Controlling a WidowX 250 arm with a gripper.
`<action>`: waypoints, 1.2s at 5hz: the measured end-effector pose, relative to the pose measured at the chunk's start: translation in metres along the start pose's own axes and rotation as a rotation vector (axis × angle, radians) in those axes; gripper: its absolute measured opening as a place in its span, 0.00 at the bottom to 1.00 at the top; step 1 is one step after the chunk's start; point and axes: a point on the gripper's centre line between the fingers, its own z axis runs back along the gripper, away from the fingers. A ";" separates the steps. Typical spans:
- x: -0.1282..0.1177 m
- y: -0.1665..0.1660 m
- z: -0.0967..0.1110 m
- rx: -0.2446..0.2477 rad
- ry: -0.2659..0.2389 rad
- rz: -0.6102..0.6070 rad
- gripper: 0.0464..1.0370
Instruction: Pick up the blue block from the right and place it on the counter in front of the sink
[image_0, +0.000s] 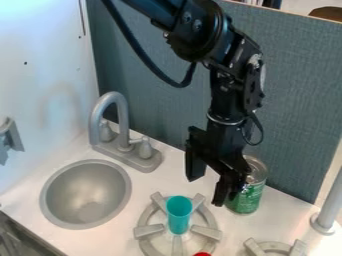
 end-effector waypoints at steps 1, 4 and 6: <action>-0.004 0.000 -0.012 -0.005 0.039 0.003 0.96; 0.043 -0.062 -0.042 0.084 0.011 -0.229 0.96; 0.056 -0.079 -0.072 0.098 0.068 -0.291 0.96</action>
